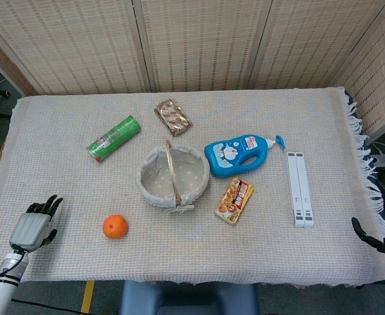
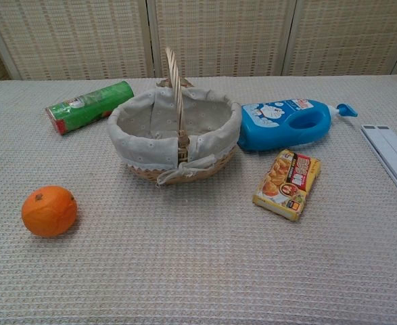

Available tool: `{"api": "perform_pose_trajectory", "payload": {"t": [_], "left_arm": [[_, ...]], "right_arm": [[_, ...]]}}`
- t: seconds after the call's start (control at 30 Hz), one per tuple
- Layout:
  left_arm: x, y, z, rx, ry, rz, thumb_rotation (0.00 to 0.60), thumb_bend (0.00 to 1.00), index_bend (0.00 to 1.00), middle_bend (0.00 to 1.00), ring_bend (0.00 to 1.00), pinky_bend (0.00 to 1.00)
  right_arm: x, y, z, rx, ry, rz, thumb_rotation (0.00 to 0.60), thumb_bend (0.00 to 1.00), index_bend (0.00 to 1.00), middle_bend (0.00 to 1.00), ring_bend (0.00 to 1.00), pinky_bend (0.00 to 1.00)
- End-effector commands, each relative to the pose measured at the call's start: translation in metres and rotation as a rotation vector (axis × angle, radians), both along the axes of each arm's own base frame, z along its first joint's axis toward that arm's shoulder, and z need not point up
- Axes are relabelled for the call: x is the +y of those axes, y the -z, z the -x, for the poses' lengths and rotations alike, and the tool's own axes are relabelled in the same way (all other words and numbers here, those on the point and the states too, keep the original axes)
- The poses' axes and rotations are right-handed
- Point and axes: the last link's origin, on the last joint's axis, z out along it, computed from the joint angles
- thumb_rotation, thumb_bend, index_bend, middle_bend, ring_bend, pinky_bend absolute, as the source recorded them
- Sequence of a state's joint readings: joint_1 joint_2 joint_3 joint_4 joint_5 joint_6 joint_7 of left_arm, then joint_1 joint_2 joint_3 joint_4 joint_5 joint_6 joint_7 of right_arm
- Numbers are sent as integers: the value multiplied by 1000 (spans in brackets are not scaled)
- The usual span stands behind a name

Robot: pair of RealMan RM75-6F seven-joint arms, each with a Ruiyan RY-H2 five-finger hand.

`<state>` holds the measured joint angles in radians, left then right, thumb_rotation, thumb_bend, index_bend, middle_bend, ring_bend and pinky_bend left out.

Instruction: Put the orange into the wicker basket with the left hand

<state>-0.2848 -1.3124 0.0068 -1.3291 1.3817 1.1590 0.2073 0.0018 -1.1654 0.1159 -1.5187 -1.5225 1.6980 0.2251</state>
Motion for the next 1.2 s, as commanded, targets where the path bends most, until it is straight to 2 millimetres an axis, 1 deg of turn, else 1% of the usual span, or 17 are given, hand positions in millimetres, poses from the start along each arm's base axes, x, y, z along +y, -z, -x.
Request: {"api": "perform_pose_trajectory", "payload": {"t": [0.03, 0.23, 0.33, 0.4, 0.5, 0.53, 0.67, 0.83, 0.93, 1.07, 1.2], "left_arm": [[0, 1, 0, 2, 3, -1, 600, 370, 24, 22, 199, 195], [-1, -2, -1, 4, 7, -26, 600, 371, 11, 16, 195, 188], [-2, -5, -2, -2, 13, -49, 600, 371, 0, 2, 154, 167], [-7, -10, -10, -42, 33, -62, 600, 373, 0, 0, 104, 156], [-17, -11, -22, -90, 55, -13, 600, 377, 0, 0, 16, 143], [-19, -11, -27, -109, 67, -3, 600, 376, 0, 0, 2, 140], [-23, -8, -44, -175, 130, -6, 600, 366, 0, 0, 0, 134], [-20, 10, -65, -229, 165, 30, 600, 366, 0, 0, 0, 133], [-16, 28, -75, -225, 179, 47, 600, 364, 0, 0, 0, 133], [-11, 62, -84, -252, 168, 74, 600, 364, 0, 0, 0, 129], [-8, 90, -90, -263, 151, 132, 600, 363, 0, 0, 0, 125]], "right_arm": [[1, -3, 1, -11, 13, 0, 600, 212, 0, 0, 0, 161], [-1, -1, 1, 0, 16, -18, 600, 212, 0, 0, 0, 161], [-1, 1, 0, 3, 13, -29, 600, 212, 0, 0, 0, 161], [-4, 2, 0, 5, 17, -20, 600, 212, 0, 0, 0, 161], [-7, 4, 1, 13, 32, -15, 600, 212, 0, 0, 0, 161], [-8, 5, 1, 14, 36, -17, 600, 212, 0, 0, 0, 161], [-7, 7, 0, 12, 34, -31, 600, 212, 0, 0, 0, 163], [-6, 8, -1, 13, 24, -39, 600, 212, 0, 0, 0, 163], [-8, 7, 0, 13, 28, -41, 600, 212, 0, 0, 0, 163], [-8, 7, 0, 14, 32, -49, 600, 212, 0, 0, 0, 163], [-7, 8, 0, 16, 28, -56, 600, 212, 0, 0, 0, 163]]}}
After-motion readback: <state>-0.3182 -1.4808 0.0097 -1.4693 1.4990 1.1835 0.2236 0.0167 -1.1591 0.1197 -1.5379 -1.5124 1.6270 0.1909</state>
